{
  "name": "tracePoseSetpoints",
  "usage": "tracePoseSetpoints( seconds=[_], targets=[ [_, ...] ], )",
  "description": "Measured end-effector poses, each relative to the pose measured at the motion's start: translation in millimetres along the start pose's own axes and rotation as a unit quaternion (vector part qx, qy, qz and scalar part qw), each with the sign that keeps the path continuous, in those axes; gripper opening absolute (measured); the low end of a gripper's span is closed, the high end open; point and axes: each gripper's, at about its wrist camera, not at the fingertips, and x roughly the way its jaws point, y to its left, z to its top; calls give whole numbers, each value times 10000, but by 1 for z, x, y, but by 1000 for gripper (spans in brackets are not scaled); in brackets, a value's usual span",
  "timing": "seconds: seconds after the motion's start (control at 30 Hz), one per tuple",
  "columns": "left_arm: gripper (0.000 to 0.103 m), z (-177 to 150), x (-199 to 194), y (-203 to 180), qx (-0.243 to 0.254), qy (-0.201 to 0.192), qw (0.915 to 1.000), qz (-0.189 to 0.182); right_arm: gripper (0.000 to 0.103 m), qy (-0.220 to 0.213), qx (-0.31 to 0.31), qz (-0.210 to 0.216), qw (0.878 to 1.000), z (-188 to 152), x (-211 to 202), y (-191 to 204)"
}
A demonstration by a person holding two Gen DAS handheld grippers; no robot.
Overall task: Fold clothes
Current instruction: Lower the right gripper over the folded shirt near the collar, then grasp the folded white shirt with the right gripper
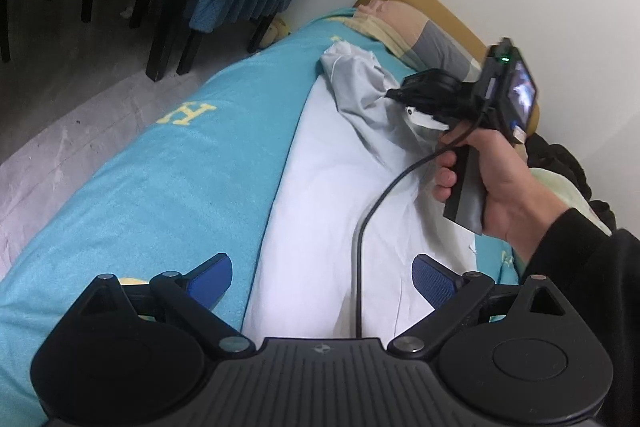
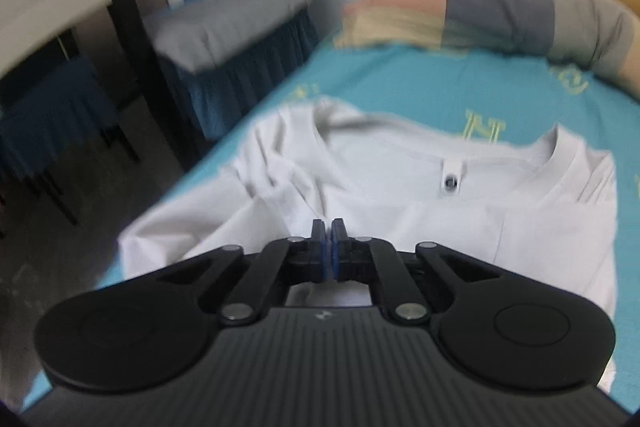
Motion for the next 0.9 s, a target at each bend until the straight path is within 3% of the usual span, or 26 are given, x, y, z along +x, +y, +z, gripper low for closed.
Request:
tracePoseSetpoints(
  seconds=[0.17, 0.27, 0.33, 0.43, 0.6, 0.67, 0.73, 0.9],
  targets=[
    [98, 3, -13, -6, 64, -262, 9996, 111, 4, -790, 349, -38, 9963, 14, -45, -10],
    [98, 4, -18, -5, 32, -320, 9993, 179, 4, -1242, 517, -398, 9901, 21, -65, -21],
    [98, 5, -17, -3, 10, -320, 9993, 200, 4, -1474, 640, -885, 9830, 21, -72, -29],
    [98, 4, -15, -4, 79, -286, 9992, 257, 4, -1474, 841, -1540, 9734, 14, -68, -43],
    [98, 2, -5, -4, 227, -170, 9988, 389, 7, -1224, 1378, -1348, 9736, 1, -55, -63],
    [98, 3, -3, -2, 166, -126, 9990, 388, 15, -1123, 1592, -1270, 9726, -4, -50, -72],
    [98, 3, -2, 0, 119, -124, 9991, 393, 46, -1138, 1853, -1067, 9702, -12, -54, -77],
    [98, 4, -2, 0, 86, -122, 9992, 376, 59, -1461, 2468, -530, 9565, -55, -96, -83]
  ],
)
